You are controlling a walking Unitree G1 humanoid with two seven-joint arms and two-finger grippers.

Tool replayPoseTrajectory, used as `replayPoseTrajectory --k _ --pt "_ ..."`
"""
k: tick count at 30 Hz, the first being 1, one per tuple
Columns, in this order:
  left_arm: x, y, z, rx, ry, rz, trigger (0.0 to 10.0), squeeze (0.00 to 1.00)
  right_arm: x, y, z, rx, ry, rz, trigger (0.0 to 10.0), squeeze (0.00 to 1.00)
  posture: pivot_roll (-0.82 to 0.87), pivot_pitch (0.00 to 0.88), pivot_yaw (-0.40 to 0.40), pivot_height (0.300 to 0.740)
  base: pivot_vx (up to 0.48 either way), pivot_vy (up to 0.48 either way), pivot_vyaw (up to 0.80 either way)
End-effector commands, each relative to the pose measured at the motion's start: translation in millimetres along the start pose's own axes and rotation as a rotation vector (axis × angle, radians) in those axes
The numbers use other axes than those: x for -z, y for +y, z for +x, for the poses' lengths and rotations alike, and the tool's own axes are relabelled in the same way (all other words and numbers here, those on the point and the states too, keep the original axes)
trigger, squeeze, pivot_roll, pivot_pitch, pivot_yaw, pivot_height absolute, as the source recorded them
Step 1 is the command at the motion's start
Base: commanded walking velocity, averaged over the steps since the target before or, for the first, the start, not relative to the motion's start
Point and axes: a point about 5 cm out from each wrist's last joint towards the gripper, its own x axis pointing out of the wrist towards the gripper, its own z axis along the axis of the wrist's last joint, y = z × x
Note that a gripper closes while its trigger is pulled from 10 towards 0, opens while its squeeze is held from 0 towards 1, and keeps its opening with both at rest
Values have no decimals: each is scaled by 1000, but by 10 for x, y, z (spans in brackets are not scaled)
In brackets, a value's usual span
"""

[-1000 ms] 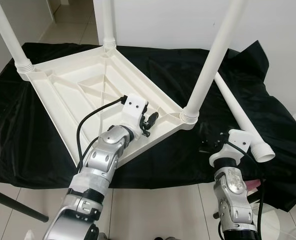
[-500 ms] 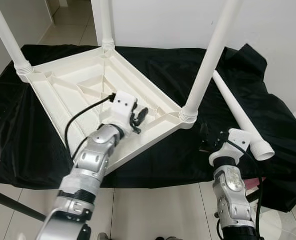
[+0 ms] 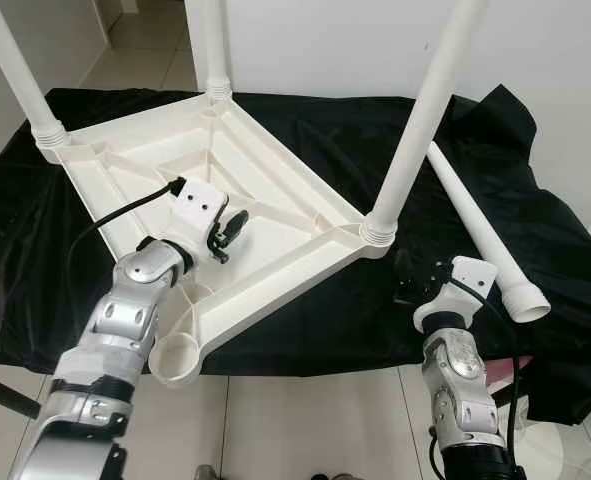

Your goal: Building children table

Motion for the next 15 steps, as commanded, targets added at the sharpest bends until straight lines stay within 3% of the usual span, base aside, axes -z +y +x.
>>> replayPoseTrajectory --k 1,2,3,7,9,10,11,15 --pt "132 43 -87 38 39 -46 10000 0 31 -30 3 4 14 -2 10000 0 -10 77 -14 740 0 0 0" --pt "132 43 -87 38 39 -46 10000 0 31 -30 3 4 14 -2 10000 0 -10 77 -14 740 0 0 0" --pt "210 97 -215 84 65 -25 10000 0 39 -22 -1 -5 17 -3 10000 0 6 79 -13 740 0 0 0" --pt "230 117 -272 103 71 -17 10000 0 43 -21 -4 -7 18 -3 10000 0 6 79 -13 740 0 0 0" --pt "246 167 -418 160 78 -16 10000 0 59 -29 -13 -7 23 -1 10000 0 14 84 -11 740 0 0 0" --pt "246 167 -418 160 78 -16 10000 0 59 -29 -13 -7 23 -1 10000 0 14 84 -11 740 0 0 0" --pt "221 240 -554 200 75 -15 10000 0 77 -29 -22 -5 28 3 10000 0 24 92 -8 740 0 0 0" --pt "198 273 -620 228 71 -12 10000 0 85 -22 -26 -5 30 6 10000 0 30 95 -10 740 0 0 0"
